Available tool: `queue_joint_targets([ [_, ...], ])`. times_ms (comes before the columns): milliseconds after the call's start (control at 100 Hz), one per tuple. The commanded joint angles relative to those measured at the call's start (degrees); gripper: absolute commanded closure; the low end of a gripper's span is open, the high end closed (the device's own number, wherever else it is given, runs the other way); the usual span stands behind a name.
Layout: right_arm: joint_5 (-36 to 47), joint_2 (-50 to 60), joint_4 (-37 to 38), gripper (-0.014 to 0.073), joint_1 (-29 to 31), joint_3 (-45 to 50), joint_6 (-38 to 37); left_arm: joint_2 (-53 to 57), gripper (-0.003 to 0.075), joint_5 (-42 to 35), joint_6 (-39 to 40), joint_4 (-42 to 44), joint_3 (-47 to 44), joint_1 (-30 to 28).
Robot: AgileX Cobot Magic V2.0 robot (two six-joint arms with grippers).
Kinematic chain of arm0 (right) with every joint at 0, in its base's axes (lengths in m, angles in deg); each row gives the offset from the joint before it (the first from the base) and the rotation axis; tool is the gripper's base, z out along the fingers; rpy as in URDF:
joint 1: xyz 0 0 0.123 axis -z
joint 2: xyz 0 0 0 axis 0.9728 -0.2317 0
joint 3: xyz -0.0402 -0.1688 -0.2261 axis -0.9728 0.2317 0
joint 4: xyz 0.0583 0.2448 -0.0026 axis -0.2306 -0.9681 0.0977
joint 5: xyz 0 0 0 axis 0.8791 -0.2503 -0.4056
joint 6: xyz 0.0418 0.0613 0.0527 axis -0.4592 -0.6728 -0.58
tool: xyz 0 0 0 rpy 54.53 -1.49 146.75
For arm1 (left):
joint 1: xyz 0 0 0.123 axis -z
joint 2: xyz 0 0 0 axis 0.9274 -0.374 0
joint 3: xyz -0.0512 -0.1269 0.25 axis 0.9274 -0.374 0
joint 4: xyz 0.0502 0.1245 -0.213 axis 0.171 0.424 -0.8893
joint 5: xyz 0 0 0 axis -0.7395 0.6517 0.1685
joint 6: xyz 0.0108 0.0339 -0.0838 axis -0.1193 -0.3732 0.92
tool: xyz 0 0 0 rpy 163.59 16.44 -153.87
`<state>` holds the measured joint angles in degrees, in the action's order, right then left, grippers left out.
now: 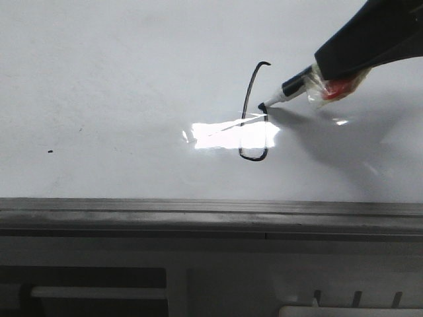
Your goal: Write number 6 on whiteboard
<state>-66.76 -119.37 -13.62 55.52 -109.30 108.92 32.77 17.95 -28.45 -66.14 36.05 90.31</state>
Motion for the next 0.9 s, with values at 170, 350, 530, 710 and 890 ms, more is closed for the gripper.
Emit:
queue_joint_targets([
  [170,6.49,-3.7,2.38,0.0638,-5.03,-1.35,0.14,-0.37,0.0739,-2.94,0.56,-1.86,1.55,-0.25],
  [350,6.11,-0.22,2.38,0.0638,-5.16,-1.35,0.14,-0.37,0.0739,-2.94,0.56,-1.86,1.55,-0.25],
  [530,1.72,10.36,2.38,0.0638,-6.93,-3.14,0.14,-0.37,0.0738,-2.52,0.56,-3.76,1.55,-0.25],
  [710,1.93,16.29,2.38,0.0638,-7.06,-3.39,0.14,-7.67,0.0512,7.64,-5.22,-7.89,4.26,0.22],
  [890,-5.69,13.57,2.38,0.0638,-7.19,-3.39,0.14,-19.93,0.0317,16.25,-19.59,-11.01,11.55,4.05],
])
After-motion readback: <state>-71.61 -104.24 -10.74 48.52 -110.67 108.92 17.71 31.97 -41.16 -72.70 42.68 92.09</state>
